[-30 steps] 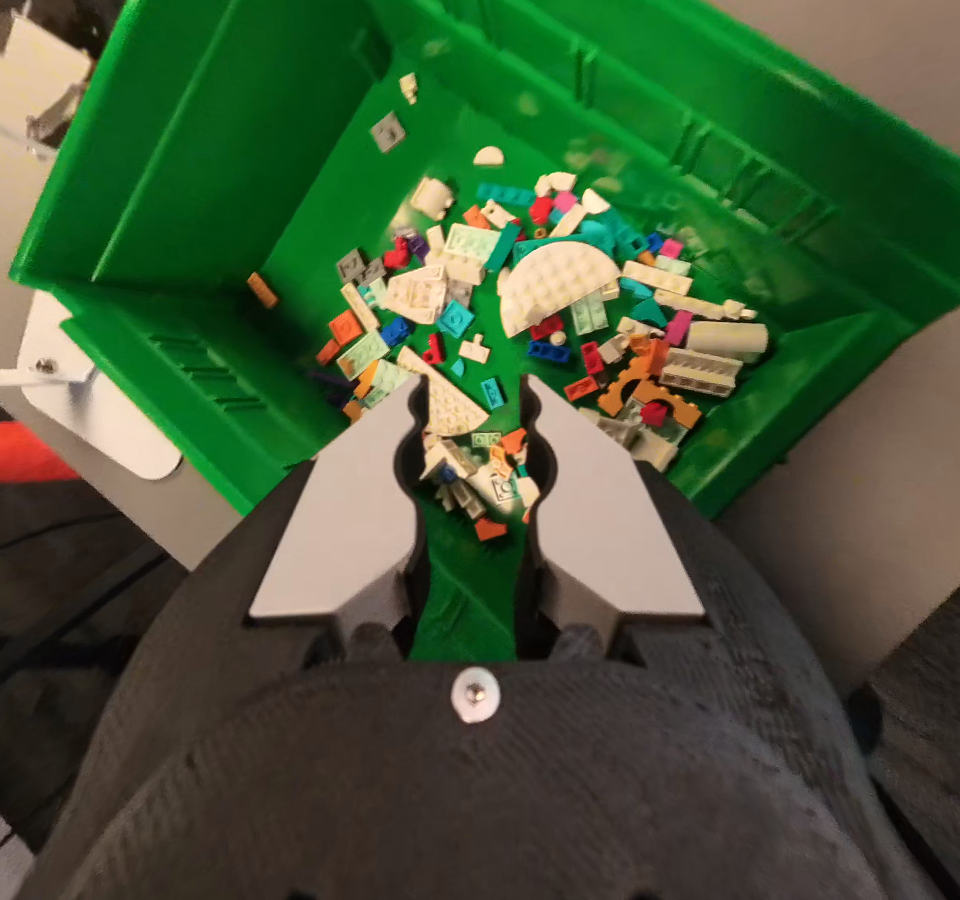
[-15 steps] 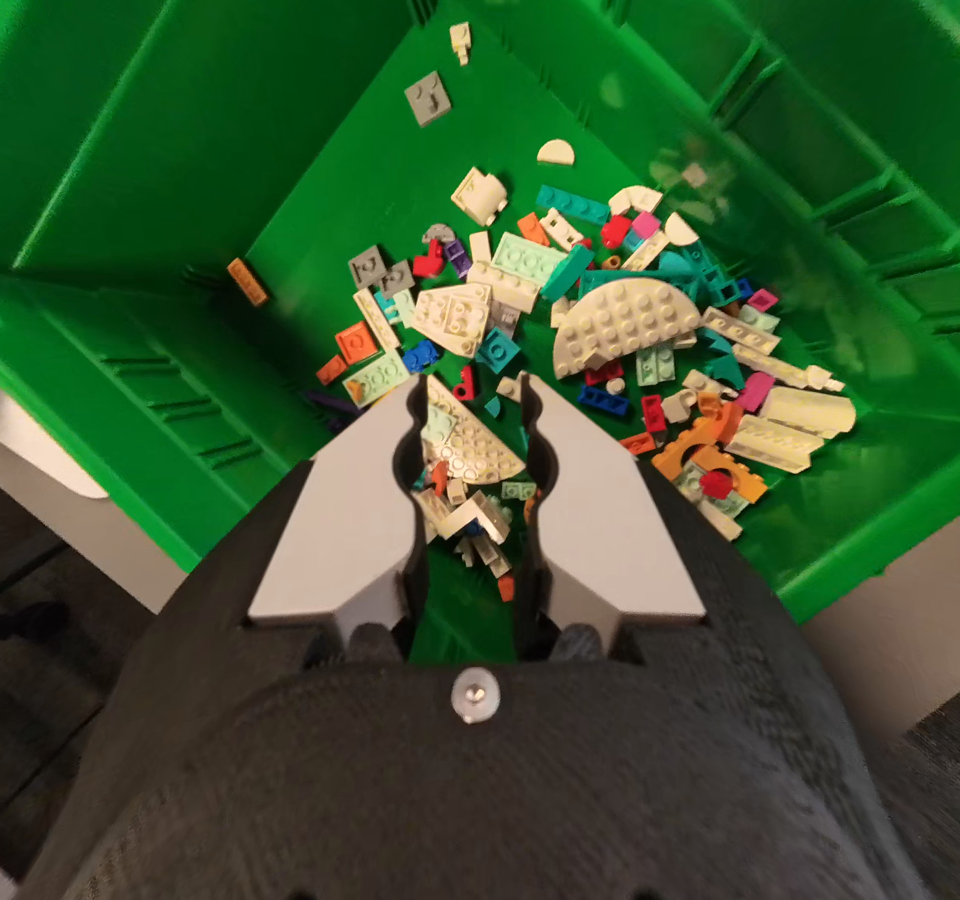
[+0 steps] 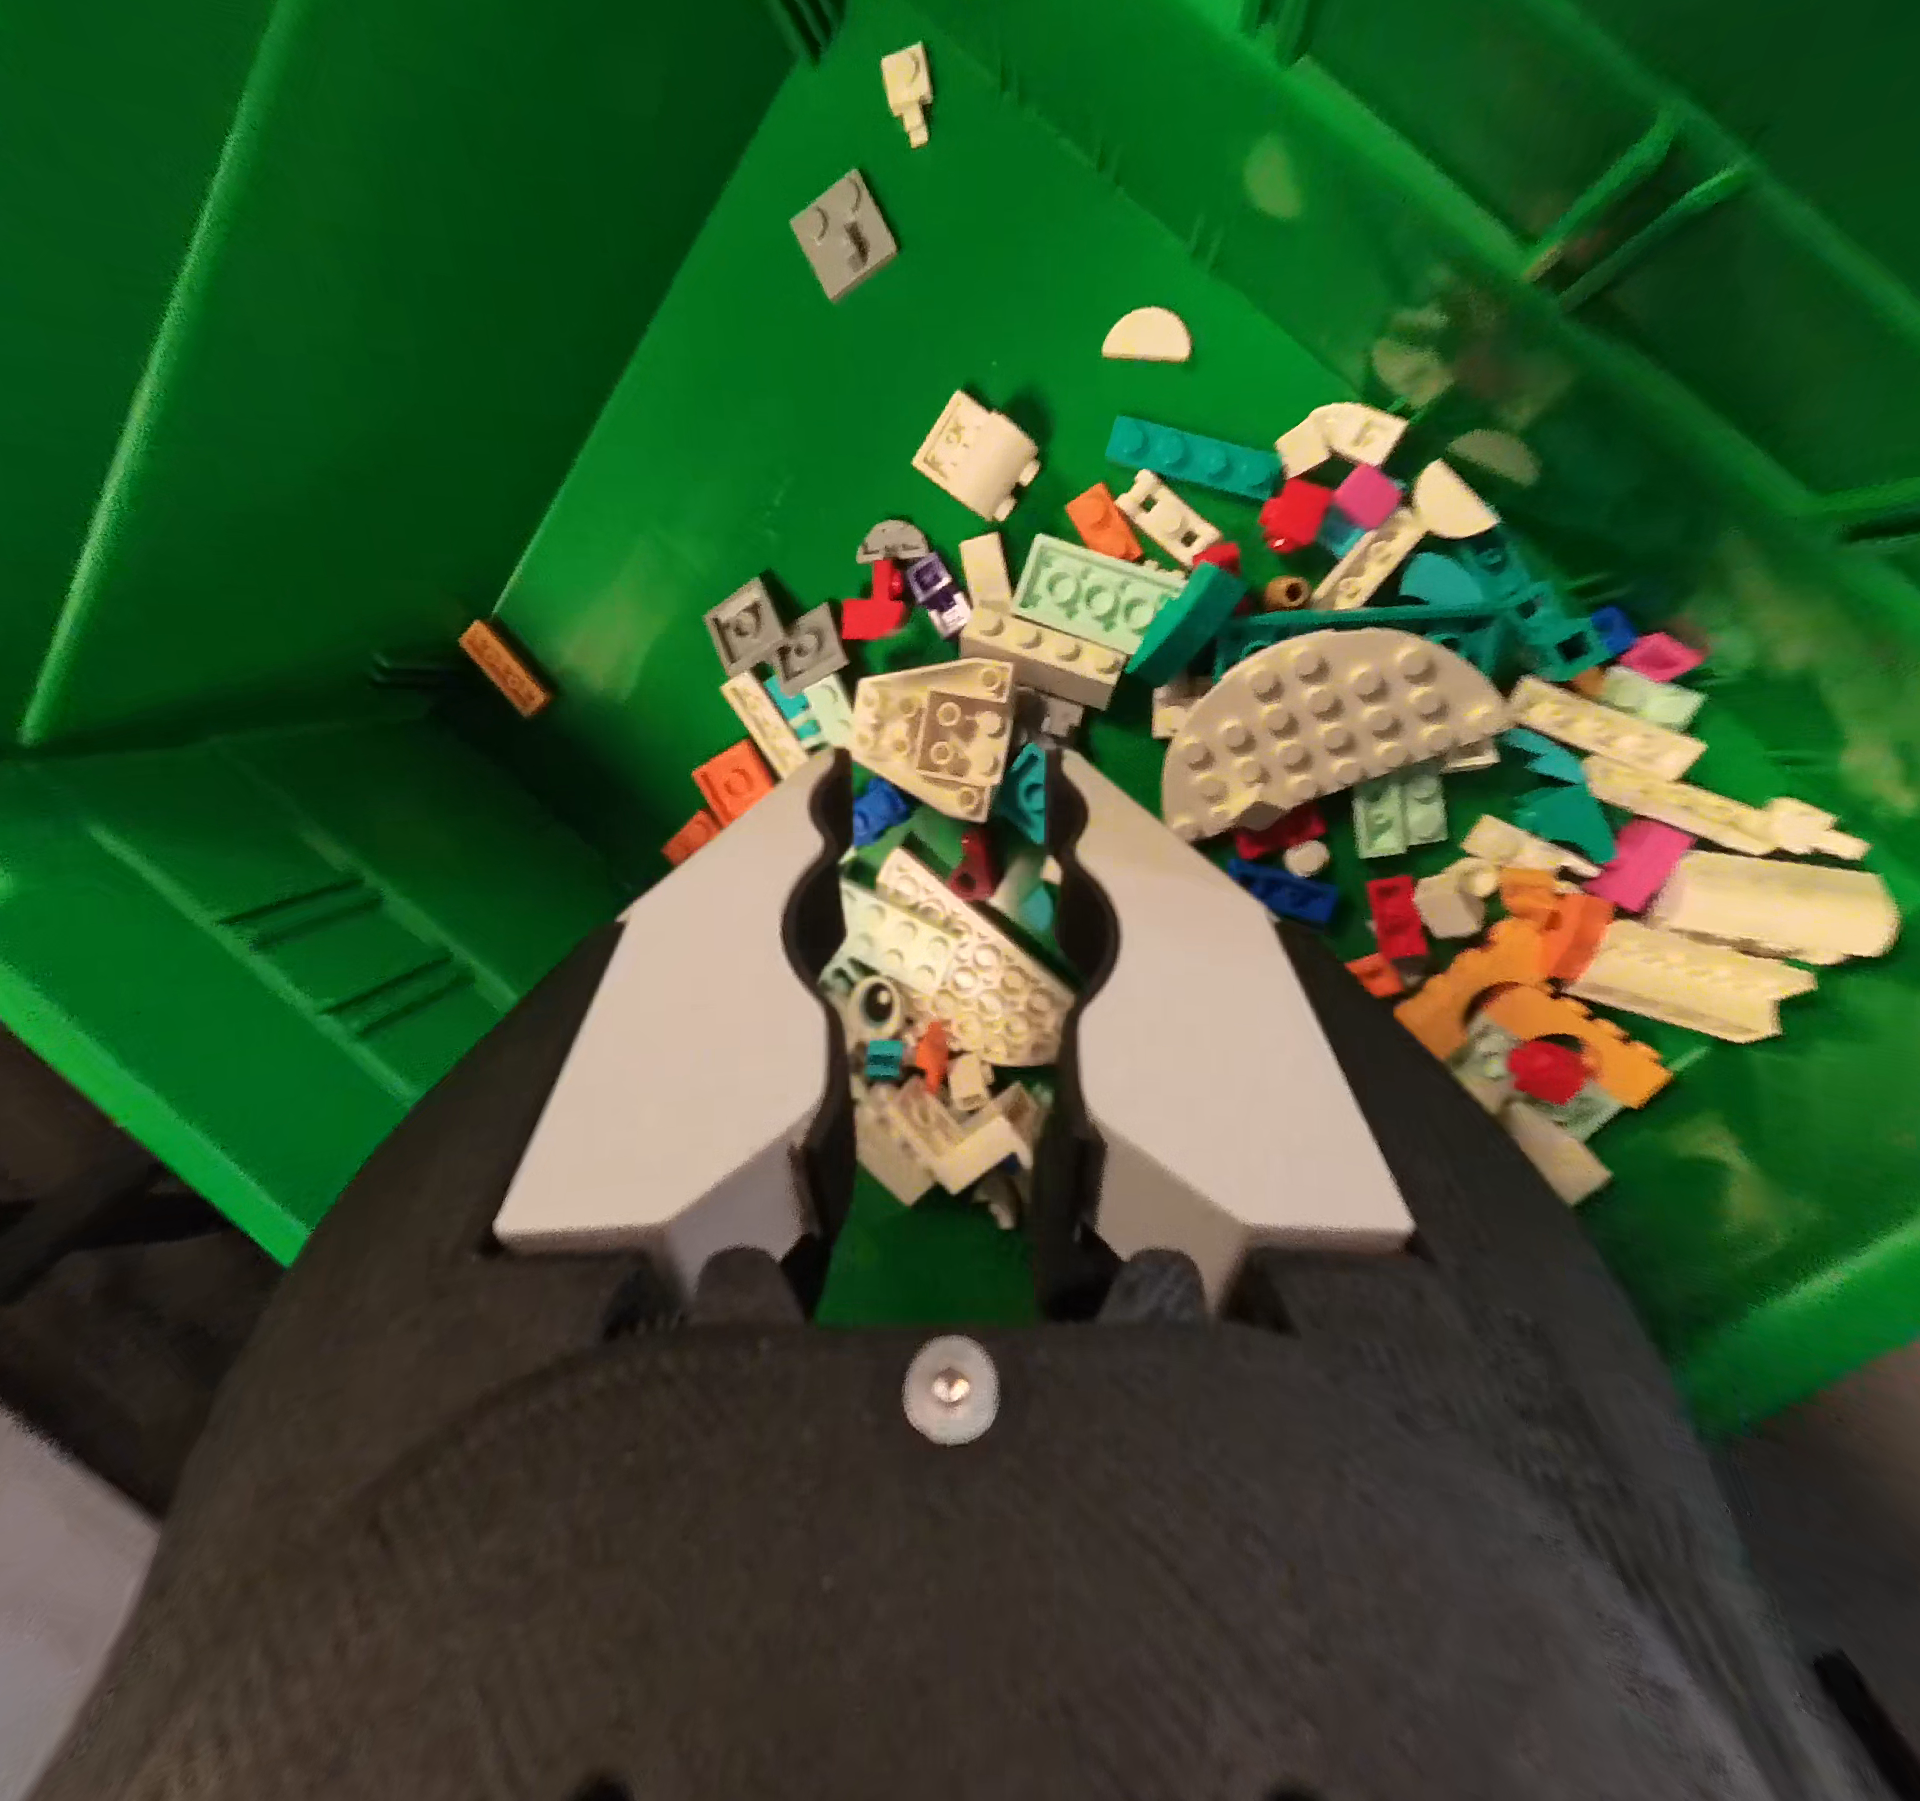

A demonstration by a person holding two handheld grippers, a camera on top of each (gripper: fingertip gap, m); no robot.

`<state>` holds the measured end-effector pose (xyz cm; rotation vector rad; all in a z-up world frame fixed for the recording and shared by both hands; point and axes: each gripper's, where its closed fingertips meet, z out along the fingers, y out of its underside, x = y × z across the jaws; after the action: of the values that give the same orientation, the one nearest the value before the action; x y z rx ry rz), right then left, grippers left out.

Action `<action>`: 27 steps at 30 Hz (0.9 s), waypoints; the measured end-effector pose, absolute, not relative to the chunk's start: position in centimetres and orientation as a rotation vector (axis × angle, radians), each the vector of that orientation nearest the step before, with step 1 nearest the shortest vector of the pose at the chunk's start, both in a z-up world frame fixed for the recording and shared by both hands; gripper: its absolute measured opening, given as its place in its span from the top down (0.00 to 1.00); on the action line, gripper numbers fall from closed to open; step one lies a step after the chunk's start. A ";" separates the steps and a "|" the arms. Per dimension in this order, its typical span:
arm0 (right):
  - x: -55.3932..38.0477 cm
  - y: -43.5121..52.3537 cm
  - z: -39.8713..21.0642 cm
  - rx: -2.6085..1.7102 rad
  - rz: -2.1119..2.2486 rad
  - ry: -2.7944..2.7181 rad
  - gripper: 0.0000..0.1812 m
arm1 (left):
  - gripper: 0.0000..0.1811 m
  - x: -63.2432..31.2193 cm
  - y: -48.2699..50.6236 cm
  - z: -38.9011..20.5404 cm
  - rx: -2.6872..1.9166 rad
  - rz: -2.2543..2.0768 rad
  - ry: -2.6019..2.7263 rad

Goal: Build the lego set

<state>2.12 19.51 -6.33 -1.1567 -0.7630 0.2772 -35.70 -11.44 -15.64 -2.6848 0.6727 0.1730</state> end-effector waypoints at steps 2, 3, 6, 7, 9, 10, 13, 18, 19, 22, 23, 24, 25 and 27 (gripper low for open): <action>2.1 19.5 -6.3 -1.157 0.277 -0.763 0.84 | 0.80 -36.1 -11.3 -15.9 -2.697 0.219 0.699; 2.1 19.5 -6.3 -1.156 0.277 -0.764 0.84 | 0.80 -36.2 -11.2 -16.0 -2.700 0.218 0.704; 2.1 19.5 -6.3 -1.156 0.277 -0.766 0.84 | 0.80 -37.5 -10.8 -16.1 -2.703 0.307 0.671; 2.1 19.5 -6.3 -1.156 0.276 -0.766 0.84 | 0.80 -38.1 -10.6 -16.0 -2.697 0.361 0.649; 2.1 19.5 -6.4 -1.156 0.276 -0.767 0.84 | 0.81 -38.5 -10.2 -15.6 -2.669 0.379 0.587; 2.0 19.5 -6.4 -1.156 0.276 -0.768 0.84 | 0.81 -38.0 -10.1 -15.3 -2.652 0.331 0.570; 2.0 19.5 -6.4 -1.155 0.275 -0.771 0.84 | 0.82 -36.1 -10.8 -14.8 -2.634 0.147 0.596; 2.0 19.5 -6.4 -1.155 0.278 -0.769 0.84 | 0.87 -34.8 -13.8 -15.9 -2.731 0.017 0.737; 2.0 19.5 -6.4 -1.155 0.278 -0.769 0.84 | 0.87 -34.4 -14.3 -16.0 -2.746 -0.012 0.753; 2.0 19.5 -6.4 -1.154 0.278 -0.770 0.84 | 0.86 -32.8 -16.2 -16.1 -2.781 -0.146 0.832; 2.0 19.5 -6.4 -1.154 0.278 -0.771 0.84 | 0.86 -32.3 -16.9 -16.0 -2.792 -0.182 0.855; 2.0 19.5 -6.4 -1.154 0.277 -0.772 0.84 | 0.86 -32.0 -17.6 -16.0 -2.806 -0.210 0.872; 2.0 19.5 -6.4 -1.153 0.276 -0.774 0.84 | 0.85 -31.7 -18.3 -15.9 -2.824 -0.242 0.889; 2.0 19.5 -6.4 -1.153 0.276 -0.775 0.84 | 0.85 -31.3 -19.6 -15.9 -2.858 -0.286 0.919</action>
<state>1.96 19.46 -6.40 -1.1528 -0.7751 0.2761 -31.29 -19.58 -15.89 -2.8581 0.9185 -0.2864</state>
